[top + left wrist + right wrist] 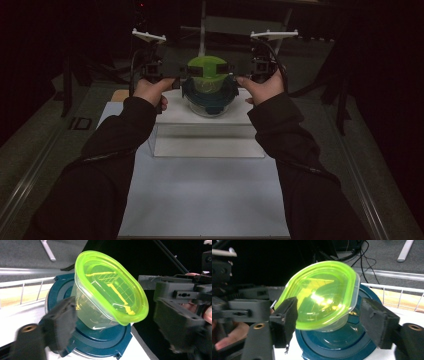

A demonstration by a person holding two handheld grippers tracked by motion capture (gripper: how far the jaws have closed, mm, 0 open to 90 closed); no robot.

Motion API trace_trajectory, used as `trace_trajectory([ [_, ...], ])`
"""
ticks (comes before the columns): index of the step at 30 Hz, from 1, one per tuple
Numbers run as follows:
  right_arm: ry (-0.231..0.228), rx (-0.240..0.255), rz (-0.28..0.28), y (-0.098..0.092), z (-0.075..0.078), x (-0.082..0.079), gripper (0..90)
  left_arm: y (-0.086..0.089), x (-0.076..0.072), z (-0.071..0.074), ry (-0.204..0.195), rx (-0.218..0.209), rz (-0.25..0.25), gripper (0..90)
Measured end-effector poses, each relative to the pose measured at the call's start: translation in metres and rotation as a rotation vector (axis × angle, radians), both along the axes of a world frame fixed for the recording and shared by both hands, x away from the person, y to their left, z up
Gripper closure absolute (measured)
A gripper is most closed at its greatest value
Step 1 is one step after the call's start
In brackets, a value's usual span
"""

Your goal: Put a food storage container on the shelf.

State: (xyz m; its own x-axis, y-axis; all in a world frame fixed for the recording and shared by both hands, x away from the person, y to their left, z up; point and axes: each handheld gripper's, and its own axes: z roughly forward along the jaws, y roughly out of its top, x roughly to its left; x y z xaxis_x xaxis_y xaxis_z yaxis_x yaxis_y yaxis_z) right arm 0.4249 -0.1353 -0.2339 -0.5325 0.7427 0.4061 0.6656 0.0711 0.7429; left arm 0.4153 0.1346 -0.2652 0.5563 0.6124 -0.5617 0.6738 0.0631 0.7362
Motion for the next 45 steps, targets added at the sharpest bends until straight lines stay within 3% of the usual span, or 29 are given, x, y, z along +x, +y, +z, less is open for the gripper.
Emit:
trace_trajectory([
  [2, -0.014, -0.005, 0.023, 0.001, 0.0, -0.003, 25.1, 0.001, -0.004, 0.001, -0.023, 0.004, 0.011, 12.7],
  [5, -0.022, -0.009, 0.049, 0.0, -0.001, -0.005, 20.8, 0.004, -0.011, 0.002, -0.064, -0.01, 0.024, 0.0],
  [11, -0.047, -0.014, 0.067, -0.002, -0.002, -0.015, 19.5, 0.005, -0.027, 0.001, -0.124, 0.005, 0.004, 0.0],
  [14, -0.063, -0.018, 0.076, -0.003, -0.003, -0.021, 19.9, 0.004, -0.037, -0.002, -0.151, 0.036, -0.004, 0.0],
  [25, -0.113, -0.03, 0.128, -0.01, -0.018, -0.048, 20.4, 0.003, -0.069, -0.019, -0.211, 0.057, -0.075, 0.0],
  [29, -0.123, -0.027, 0.147, -0.012, -0.024, -0.054, 20.3, 0.001, -0.077, -0.025, -0.24, 0.088, -0.089, 0.0],
  [38, -0.163, -0.032, 0.184, -0.021, -0.049, -0.07, 19.0, -0.001, -0.1, -0.045, -0.276, 0.109, -0.124, 0.0],
  [45, -0.161, -0.028, 0.192, -0.028, -0.078, -0.08, 19.0, -0.003, -0.114, -0.062, -0.287, 0.128, -0.159, 0.0],
])
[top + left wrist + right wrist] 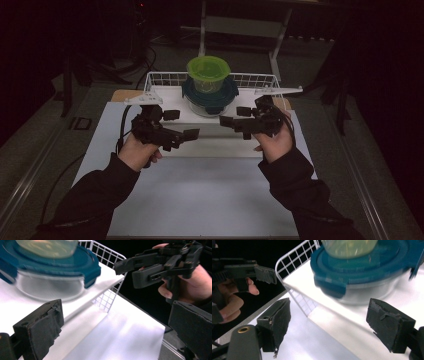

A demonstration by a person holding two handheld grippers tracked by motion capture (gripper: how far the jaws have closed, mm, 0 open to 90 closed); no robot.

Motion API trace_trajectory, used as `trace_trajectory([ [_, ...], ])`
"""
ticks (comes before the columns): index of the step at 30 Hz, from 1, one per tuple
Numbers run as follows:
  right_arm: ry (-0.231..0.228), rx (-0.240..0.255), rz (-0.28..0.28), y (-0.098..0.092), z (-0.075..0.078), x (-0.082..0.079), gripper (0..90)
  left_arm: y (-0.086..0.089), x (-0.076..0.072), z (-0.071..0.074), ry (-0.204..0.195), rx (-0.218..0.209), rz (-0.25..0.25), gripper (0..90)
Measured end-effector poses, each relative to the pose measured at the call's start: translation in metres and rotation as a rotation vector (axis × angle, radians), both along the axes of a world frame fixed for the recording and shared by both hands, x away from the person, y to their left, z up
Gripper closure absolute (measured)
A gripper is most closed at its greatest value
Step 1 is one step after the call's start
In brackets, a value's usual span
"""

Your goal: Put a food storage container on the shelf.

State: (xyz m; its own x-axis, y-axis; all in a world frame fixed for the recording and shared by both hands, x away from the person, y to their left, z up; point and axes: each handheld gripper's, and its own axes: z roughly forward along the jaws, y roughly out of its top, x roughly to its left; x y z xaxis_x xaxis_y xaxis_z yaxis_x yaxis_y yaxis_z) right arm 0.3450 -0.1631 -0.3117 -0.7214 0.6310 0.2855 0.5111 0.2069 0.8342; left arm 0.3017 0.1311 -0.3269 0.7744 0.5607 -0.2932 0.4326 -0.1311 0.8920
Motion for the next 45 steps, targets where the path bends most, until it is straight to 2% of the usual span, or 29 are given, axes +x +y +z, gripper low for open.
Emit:
trace_trajectory([
  [2, 0.006, -0.002, 0.009, -0.002, -0.009, -0.003, 19.1, 0.0, -0.004, -0.006, -0.002, -0.003, -0.003, 0.0],
  [5, -0.015, -0.03, 0.018, -0.003, -0.02, -0.008, 19.1, -0.001, -0.008, -0.015, 0.002, 0.003, -0.017, 0.0],
  [7, -0.022, -0.023, 0.019, -0.005, -0.027, -0.012, 19.1, -0.002, -0.011, -0.021, 0.005, 0.003, -0.027, 0.0],
  [16, -0.032, -0.05, 0.024, -0.011, -0.061, -0.029, 19.1, -0.005, -0.026, -0.052, -0.011, 0.047, -0.048, 0.0],
  [20, -0.038, -0.057, 0.018, -0.013, -0.078, -0.035, 19.1, -0.007, -0.031, -0.065, -0.019, 0.053, -0.056, 0.0],
  [26, -0.038, -0.057, 0.029, -0.016, -0.102, -0.042, 18.3, -0.013, -0.036, -0.086, -0.023, 0.069, -0.107, 0.0],
  [32, -0.027, -0.079, 0.026, -0.022, -0.124, -0.047, 18.2, -0.013, -0.04, -0.107, -0.001, 0.094, -0.105, 0.0],
  [35, -0.015, -0.087, 0.031, -0.025, -0.135, -0.048, 17.5, -0.013, -0.043, -0.116, -0.014, 0.11, -0.097, 0.0],
  [40, -0.011, -0.102, 0.03, -0.03, -0.152, -0.052, 15.7, -0.01, -0.045, -0.132, 0.006, 0.108, -0.087, 0.0],
  [45, 0.012, -0.11, 0.034, -0.035, -0.168, -0.056, 15.4, -0.005, -0.048, -0.144, 0.023, 0.112, -0.079, 0.0],
])
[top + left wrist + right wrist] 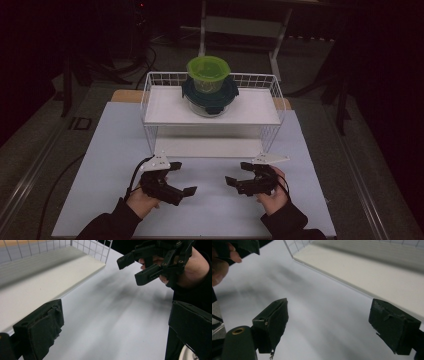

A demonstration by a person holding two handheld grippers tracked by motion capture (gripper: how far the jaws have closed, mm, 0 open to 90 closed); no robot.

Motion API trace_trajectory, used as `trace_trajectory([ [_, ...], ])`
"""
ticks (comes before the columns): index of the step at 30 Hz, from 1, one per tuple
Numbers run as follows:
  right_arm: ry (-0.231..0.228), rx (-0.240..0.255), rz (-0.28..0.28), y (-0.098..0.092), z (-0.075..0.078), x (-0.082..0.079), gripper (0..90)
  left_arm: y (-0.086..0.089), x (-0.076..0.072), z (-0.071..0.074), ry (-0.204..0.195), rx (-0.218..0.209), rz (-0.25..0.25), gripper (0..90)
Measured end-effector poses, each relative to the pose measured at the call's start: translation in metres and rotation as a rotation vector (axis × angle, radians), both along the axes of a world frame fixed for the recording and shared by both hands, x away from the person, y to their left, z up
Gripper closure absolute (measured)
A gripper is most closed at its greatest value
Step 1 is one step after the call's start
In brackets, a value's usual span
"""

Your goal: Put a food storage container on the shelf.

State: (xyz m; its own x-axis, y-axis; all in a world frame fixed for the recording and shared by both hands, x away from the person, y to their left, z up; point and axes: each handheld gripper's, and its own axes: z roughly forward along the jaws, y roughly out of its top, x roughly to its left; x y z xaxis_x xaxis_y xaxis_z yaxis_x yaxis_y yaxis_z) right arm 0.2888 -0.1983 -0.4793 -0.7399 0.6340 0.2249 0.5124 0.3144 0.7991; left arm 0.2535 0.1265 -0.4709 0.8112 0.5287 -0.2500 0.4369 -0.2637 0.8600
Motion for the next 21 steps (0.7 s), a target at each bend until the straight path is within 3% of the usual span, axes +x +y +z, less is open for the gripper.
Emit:
trace_trajectory([
  [5, -0.008, -0.018, -0.002, -0.005, -0.007, -0.004, 15.7, 0.007, -0.005, -0.012, 0.01, 0.0, -0.001, 0.0],
  [8, -0.022, -0.016, -0.002, -0.008, -0.01, -0.007, 15.7, 0.012, -0.007, -0.019, -0.002, 0.035, 0.007, 0.0],
  [15, -0.022, -0.028, -0.001, -0.02, -0.017, -0.017, 14.8, 0.026, -0.01, -0.026, 0.022, 0.018, 0.035, 0.0],
  [21, -0.024, -0.018, -0.012, -0.032, -0.019, -0.025, 14.6, 0.032, -0.017, -0.03, 0.016, 0.015, 0.053, 0.0],
])
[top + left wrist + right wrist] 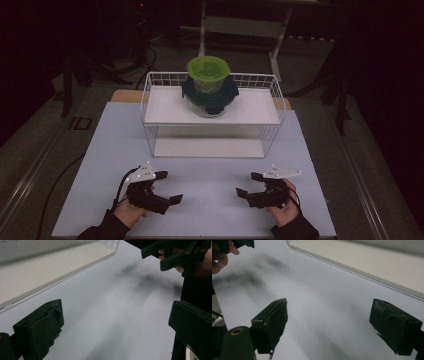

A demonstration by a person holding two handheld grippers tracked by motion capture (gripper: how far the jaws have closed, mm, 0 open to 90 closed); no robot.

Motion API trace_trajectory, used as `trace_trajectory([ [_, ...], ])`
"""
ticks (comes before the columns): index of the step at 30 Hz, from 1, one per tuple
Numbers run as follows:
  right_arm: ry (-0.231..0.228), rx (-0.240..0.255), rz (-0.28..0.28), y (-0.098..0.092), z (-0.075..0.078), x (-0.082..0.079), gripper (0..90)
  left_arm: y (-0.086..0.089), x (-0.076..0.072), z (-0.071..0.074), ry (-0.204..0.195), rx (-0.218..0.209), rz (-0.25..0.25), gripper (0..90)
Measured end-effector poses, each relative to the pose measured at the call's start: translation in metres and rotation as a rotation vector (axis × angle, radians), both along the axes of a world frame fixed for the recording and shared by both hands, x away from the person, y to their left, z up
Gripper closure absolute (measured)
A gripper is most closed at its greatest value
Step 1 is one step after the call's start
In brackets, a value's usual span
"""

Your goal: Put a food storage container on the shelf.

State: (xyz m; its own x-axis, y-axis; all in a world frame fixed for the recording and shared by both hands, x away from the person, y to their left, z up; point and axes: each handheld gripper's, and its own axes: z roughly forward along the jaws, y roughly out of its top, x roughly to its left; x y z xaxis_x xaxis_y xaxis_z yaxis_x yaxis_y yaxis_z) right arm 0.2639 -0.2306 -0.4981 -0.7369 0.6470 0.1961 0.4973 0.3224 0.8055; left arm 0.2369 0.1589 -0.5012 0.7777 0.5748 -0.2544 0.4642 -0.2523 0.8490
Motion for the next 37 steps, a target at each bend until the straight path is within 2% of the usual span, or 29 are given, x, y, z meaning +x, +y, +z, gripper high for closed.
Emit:
trace_trajectory([
  [3, 0.003, 0.004, -0.014, -0.007, 0.0, -0.003, 14.6, 0.001, -0.003, -0.003, 0.001, 0.017, 0.002, 0.0],
  [8, 0.018, -0.009, -0.018, -0.017, -0.007, -0.007, 14.6, 0.005, -0.007, -0.006, 0.0, 0.013, 0.008, 0.0],
  [10, 0.03, 0.008, -0.016, -0.021, -0.01, -0.006, 14.7, 0.006, -0.009, -0.008, -0.002, 0.021, 0.019, 0.0],
  [14, 0.028, 0.002, -0.039, -0.028, -0.013, -0.003, 14.9, 0.009, -0.01, -0.012, 0.009, 0.021, 0.027, 0.0],
  [24, 0.026, -0.02, -0.026, -0.024, -0.016, -0.003, 14.9, 0.01, -0.008, -0.017, 0.008, 0.017, 0.026, 0.0],
  [37, 0.018, -0.031, -0.019, -0.025, -0.016, -0.002, 15.3, 0.012, -0.008, -0.016, -0.005, 0.003, 0.038, 0.0],
])
